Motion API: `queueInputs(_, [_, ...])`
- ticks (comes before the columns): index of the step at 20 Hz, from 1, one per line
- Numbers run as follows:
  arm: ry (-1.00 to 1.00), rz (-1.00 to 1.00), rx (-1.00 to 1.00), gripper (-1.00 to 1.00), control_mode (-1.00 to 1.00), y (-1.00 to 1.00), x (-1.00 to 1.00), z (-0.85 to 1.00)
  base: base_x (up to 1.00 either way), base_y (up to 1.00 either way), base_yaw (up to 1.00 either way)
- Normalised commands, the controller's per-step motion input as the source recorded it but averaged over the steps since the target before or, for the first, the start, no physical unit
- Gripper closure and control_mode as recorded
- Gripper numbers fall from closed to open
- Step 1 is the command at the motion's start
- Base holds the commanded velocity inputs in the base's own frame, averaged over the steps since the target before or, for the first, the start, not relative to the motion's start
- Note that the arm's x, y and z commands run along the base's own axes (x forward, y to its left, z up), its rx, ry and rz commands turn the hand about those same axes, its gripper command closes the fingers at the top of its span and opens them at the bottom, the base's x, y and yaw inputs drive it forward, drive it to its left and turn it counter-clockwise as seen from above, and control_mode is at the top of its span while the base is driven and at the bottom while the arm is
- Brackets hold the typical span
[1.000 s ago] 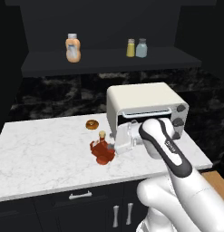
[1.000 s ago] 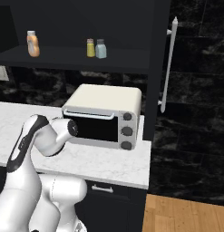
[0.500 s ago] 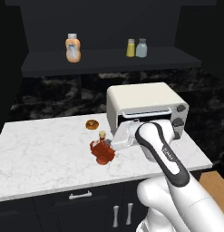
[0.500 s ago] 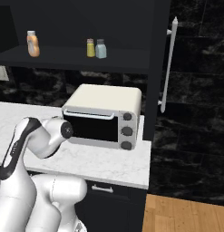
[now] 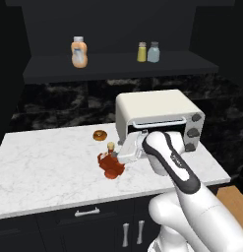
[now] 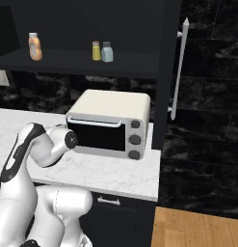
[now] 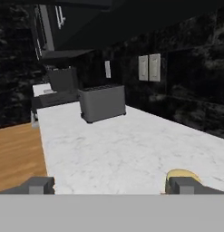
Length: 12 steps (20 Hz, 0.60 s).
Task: Put the shaker and condiment bottle from the counter next to their counterparts in the cabinet.
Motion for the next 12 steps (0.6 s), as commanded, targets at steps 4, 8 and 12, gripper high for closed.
queueInputs(4, [-0.15,-0.05,0.00,-1.00,-1.00,-0.04,0.00,0.00,0.00,0.00,0.00])
queueInputs(8, [-0.14,-0.08,0.00,-1.00,-1.00,0.00,0.00,0.00,0.00,0.00,0.00])
queueInputs(12, [-0.04,-0.09,0.06,-1.00,-1.00,-0.02,0.10,-0.26,0.00,0.00,0.00])
